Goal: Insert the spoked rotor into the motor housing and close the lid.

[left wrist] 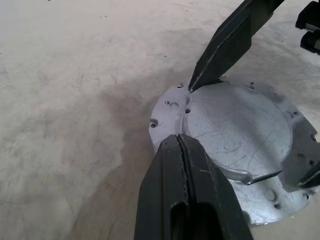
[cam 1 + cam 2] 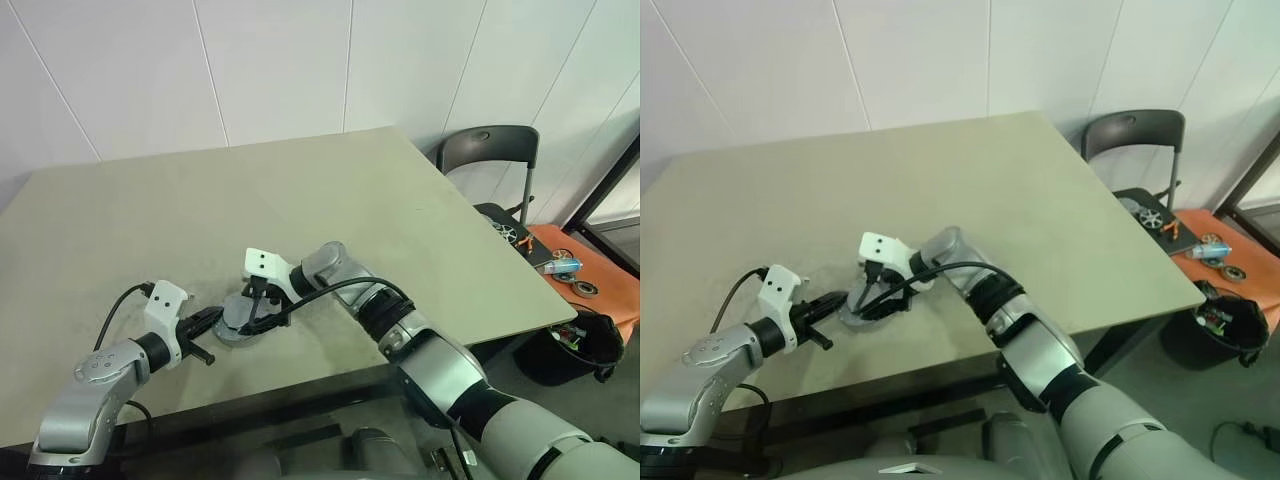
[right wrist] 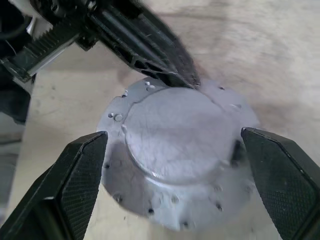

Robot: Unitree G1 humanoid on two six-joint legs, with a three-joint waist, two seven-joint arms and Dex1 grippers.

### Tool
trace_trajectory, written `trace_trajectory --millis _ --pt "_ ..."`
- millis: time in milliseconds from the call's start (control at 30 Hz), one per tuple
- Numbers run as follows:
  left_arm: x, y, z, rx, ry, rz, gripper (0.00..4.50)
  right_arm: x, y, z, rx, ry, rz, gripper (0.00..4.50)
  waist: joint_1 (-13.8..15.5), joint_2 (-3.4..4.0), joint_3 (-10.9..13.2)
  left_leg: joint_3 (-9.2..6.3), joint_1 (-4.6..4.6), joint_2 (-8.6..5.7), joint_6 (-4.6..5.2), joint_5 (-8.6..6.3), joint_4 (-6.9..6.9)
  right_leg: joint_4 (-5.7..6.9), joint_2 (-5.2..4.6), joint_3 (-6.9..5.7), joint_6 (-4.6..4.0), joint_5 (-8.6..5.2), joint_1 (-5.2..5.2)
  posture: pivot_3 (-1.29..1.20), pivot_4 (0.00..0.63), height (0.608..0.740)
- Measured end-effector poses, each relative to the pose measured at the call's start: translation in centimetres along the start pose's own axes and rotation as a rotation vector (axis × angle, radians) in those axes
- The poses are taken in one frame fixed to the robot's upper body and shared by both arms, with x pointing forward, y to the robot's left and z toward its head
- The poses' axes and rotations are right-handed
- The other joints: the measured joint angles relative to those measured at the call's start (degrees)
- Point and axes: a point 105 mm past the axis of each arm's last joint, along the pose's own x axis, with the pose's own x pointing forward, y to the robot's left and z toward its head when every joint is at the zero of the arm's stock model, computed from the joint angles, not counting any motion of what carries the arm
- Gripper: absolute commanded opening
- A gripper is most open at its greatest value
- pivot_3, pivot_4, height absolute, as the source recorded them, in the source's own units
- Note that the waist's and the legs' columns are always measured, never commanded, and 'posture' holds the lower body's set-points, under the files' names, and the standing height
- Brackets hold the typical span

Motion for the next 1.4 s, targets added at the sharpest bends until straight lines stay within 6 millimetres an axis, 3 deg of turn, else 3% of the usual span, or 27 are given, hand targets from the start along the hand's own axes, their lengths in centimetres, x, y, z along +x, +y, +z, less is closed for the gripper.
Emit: trace_trajectory --millis 167,267,467,567,733,867,1033,1400 --pt "0.0 0.0 0.0 0.002 0.006 -0.003 0.0 -2.8 -1.1 1.4 0.171 -0.139 -0.032 4.48 -0.01 0.02 0.01 -0.02 0.01 0.0 0.0 0.0 0.0 0.03 0.01 -0.01 0.0 0.0 -0.01 0.0 0.0 0.74" --pt "0.0 0.0 0.1 0.006 0.01 -0.008 0.0 -4.9 -2.2 2.9 0.363 -0.219 -0.08 4.48 0.04 0.02 0.01 -0.02 0.0 0.0 0.0 0.0 0.0 0.03 0.01 -0.02 -0.02 0.0 -0.01 0.0 0.0 0.74" --pt "-0.1 0.0 0.1 0.016 0.016 -0.023 0.0 -7.1 -2.0 0.8 0.888 -0.155 -0.036 4.48 0.04 0.0 0.0 0.01 -0.03 -0.03 0.01 0.0 -0.01 -0.04 -0.03 -0.01 -0.04 -0.01 0.0 0.0 0.0 0.74" --pt "-0.1 0.0 0.1 0.018 0.018 -0.022 0.0 -6.9 -2.0 -0.5 1.108 -0.172 -0.026 4.48 0.0 0.01 0.01 0.0 -0.02 -0.03 0.01 0.0 -0.01 -0.02 -0.02 -0.01 -0.04 -0.01 -0.01 0.0 0.0 0.74" --pt "-0.1 0.1 0.1 0.024 0.023 -0.024 0.0 -4.4 -1.1 -1.9 1.262 -0.126 -0.013 4.48 -0.13 0.02 0.01 0.01 -0.02 -0.03 0.02 0.01 -0.01 -0.02 -0.01 -0.01 -0.02 -0.01 -0.01 0.0 0.0 0.74" --pt "-0.2 0.0 0.1 0.024 0.023 -0.035 0.0 -2.7 -0.3 -2.1 1.297 -0.111 0.013 4.48 0.02 0.0 0.0 0.0 -0.07 -0.04 0.02 0.01 0.02 -0.05 -0.03 -0.01 -0.01 0.0 0.01 0.0 0.0 0.74" --pt "-0.3 0.0 0.0 0.025 0.026 -0.035 0.0 -2.1 -0.1 -3.6 1.345 -0.116 -0.006 4.48 -0.1 0.0 0.0 0.02 -0.04 -0.05 0.02 0.01 0.04 -0.05 -0.02 0.01 -0.01 -0.01 0.04 0.0 0.0 0.74" --pt "-0.4 0.2 -0.1 0.024 0.03 -0.026 0.0 -1.5 0.2 -3.6 1.378 -0.144 0.017 4.48 -0.22 0.02 -0.02 0.0 0.06 -0.03 0.02 0.01 0.02 -0.02 0.01 0.0 -0.01 -0.02 0.09 0.0 0.0 0.74"
